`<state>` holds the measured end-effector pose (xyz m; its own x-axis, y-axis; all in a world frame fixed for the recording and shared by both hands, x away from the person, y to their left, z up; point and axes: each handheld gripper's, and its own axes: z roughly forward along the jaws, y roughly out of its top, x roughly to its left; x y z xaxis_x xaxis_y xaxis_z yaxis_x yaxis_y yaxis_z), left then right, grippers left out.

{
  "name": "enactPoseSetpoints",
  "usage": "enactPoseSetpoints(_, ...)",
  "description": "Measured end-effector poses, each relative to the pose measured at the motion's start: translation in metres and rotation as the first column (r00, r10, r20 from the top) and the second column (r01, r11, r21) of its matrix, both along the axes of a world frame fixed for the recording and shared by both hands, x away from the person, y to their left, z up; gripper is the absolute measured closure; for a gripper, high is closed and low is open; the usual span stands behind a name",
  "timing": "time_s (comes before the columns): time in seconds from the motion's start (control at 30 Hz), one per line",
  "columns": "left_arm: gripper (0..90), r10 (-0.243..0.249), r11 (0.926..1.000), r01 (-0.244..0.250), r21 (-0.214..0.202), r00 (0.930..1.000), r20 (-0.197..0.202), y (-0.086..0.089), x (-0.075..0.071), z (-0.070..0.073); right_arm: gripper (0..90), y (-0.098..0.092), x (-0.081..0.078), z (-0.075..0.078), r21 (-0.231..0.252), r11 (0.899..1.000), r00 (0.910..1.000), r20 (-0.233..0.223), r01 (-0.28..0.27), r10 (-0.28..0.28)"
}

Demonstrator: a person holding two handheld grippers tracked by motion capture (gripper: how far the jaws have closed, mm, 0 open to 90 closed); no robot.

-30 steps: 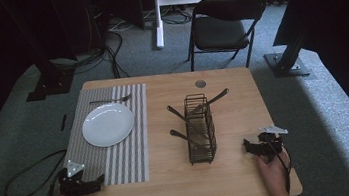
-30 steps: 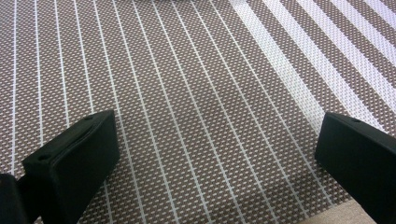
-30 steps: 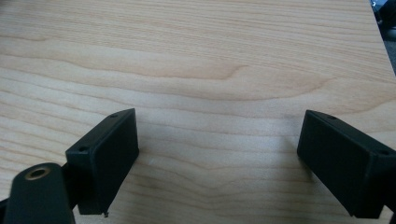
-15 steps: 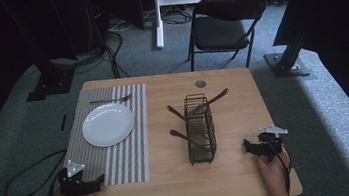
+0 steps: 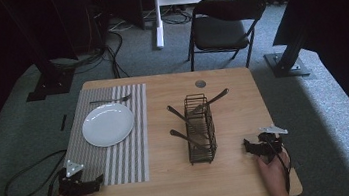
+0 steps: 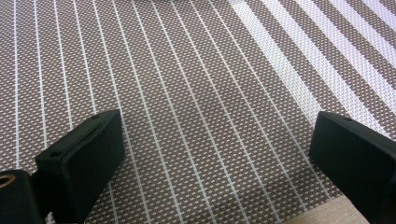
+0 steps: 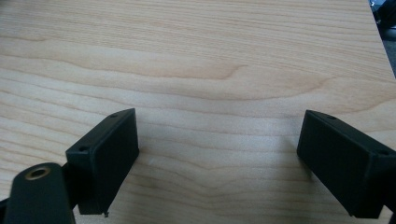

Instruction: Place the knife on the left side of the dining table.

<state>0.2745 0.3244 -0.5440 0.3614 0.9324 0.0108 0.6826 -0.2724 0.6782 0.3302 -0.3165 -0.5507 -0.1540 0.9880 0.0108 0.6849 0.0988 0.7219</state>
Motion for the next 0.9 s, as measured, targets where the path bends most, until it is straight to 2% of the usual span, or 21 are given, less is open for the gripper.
enactPoseSetpoints(0.2,5.1,-0.053,0.9984,0.053,-0.019,0.9986,-0.008,-0.010,-0.001,0.002,11.7,0.001,0.000,0.000,-0.001,1.000,1.0000,0.001,0.006,-0.006)
enactPoseSetpoints(0.33,5.2,-0.068,0.9973,0.068,0.030,0.9975,0.018,-0.021,-0.001,0.004,11.8,0.001,0.000,0.000,-0.001,1.000,1.0000,0.001,0.006,-0.006)
enactPoseSetpoints(0.4,5.2,-0.079,0.9969,0.079,0.003,0.9966,0.024,-0.024,0.000,0.007,11.8,0.001,0.000,0.000,0.000,1.000,1.0000,0.001,0.007,-0.007)
enactPoseSetpoints(0.57,6.5,-0.122,0.9922,0.122,-0.023,0.9919,0.037,-0.037,0.005,0.015,11.8,0.001,0.000,0.000,-0.001,1.000,1.0000,0.002,0.007,-0.007)
enactPoseSetpoints(0.73,6.5,-0.169,0.9821,0.173,-0.073,0.9836,0.064,-0.053,0.012,0.026,11.8,0.001,0.000,0.000,-0.001,1.000,1.0000,0.002,0.007,-0.007)
enactPoseSetpoints(0.83,6.5,-0.196,0.9770,0.202,-0.069,0.9769,0.085,-0.063,0.016,0.033,11.8,0.001,0.000,0.000,0.000,1.000,1.0000,0.002,0.007,-0.007)
enactPoseSetpoints(0.9,6.6,-0.220,0.9719,0.227,-0.061,0.9696,0.107,-0.070,0.020,0.038,11.8,0.001,0.000,0.000,-0.001,1.000,1.0000,0.002,0.007,-0.007)
